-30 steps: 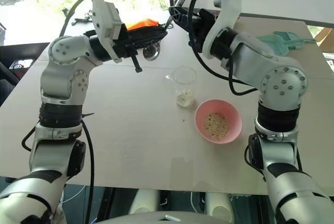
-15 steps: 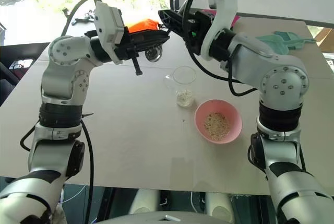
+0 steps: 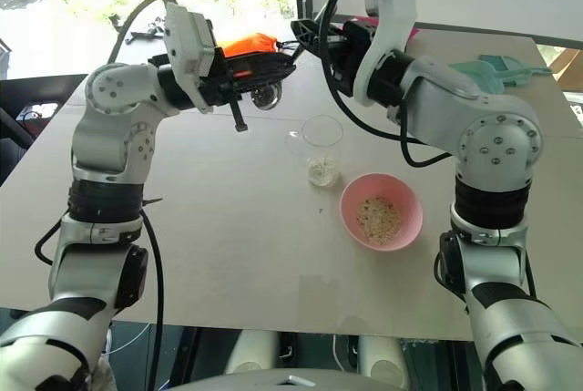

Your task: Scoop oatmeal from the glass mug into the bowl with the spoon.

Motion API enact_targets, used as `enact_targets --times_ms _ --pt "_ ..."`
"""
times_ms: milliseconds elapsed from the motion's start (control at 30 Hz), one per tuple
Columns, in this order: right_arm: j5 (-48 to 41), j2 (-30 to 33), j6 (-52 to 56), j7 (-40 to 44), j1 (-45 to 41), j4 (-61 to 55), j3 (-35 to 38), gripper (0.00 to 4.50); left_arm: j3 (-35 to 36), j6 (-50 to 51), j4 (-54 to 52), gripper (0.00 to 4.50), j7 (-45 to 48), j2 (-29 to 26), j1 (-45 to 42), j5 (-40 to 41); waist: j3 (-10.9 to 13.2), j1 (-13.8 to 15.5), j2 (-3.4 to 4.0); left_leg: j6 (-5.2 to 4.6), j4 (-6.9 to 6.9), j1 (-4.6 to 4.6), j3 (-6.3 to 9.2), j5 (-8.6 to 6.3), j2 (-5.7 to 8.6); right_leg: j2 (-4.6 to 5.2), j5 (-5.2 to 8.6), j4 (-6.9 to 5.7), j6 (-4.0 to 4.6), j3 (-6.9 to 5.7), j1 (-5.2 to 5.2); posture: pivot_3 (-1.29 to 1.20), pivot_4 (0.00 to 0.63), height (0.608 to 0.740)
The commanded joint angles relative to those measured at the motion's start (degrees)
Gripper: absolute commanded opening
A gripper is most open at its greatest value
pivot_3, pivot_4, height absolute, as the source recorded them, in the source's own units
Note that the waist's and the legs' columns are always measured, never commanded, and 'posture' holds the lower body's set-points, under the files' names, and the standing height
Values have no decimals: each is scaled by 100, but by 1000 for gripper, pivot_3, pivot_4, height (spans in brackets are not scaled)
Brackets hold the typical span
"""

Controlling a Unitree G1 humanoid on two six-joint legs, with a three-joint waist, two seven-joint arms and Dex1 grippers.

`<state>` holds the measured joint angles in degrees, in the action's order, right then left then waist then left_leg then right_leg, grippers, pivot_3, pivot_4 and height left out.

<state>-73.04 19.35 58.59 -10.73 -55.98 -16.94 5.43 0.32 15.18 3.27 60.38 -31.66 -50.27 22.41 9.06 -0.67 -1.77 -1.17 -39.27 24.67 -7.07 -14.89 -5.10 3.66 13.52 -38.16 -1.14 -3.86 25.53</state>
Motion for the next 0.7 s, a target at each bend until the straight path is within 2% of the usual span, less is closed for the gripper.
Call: enact_targets --times_ms 33,67,100,200,300,400,467,600,700 --pt "38 85 -102 -203 -67 -184 272 0 413 731 -200 2312 -355 -34 157 453 0 -4 0 0 0 0 0 0 0 0 0 0 0 1 0 0 150 740" --pt "92 125 -112 -283 -39 -178 317 0 479 943 -257 2694 -392 -76 280 564 0 -6 0 0 0 -1 0 0 0 0 0 0 0 1 0 0 150 740" --pt "146 175 -128 -339 -6 -168 368 0 540 1097 -315 2837 -464 -109 427 621 0 -9 1 0 0 0 0 0 0 0 0 0 0 1 0 0 150 740" --pt "292 259 -233 -526 97 -107 560 0 792 1486 -496 2837 -896 -46 949 789 -1 -9 1 0 1 -1 0 0 -1 1 0 0 0 2 0 0 150 740" --pt "401 287 -334 -657 160 -26 789 0 725 1544 -760 2837 -1180 55 1511 716 -1 -8 1 0 1 0 1 0 0 2 0 0 0 1 0 0 150 740" --pt "-384 1391 6 -445 866 -160 2021 0 501 1437 -873 2837 -1556 339 1963 508 -2 155 -2 0 1 4 11 0 1 2 0 9 0 -5 -8 0 150 740" --pt "-720 1821 43 -413 1182 -174 2366 0 382 1327 -797 2837 -1636 421 2052 361 0 212 2 0 -1 10 28 0 11 2 0 23 -1 5 -21 0 150 740" --pt "-1084 2291 -49 -569 1691 -231 2820 0 -9 880 -299 2837 -1789 663 2038 -152 -12 170 22 -1 1 -1 29 -1 19 -5 -1 19 -4 16 -23 0 150 740" --pt "-1338 2460 -187 -680 1896 -312 2925 0 -113 669 -16 2837 -1731 850 1922 -241 -16 100 30 -3 3 -24 34 -1 16 -15 -1 13 -3 21 -38 0 150 740"
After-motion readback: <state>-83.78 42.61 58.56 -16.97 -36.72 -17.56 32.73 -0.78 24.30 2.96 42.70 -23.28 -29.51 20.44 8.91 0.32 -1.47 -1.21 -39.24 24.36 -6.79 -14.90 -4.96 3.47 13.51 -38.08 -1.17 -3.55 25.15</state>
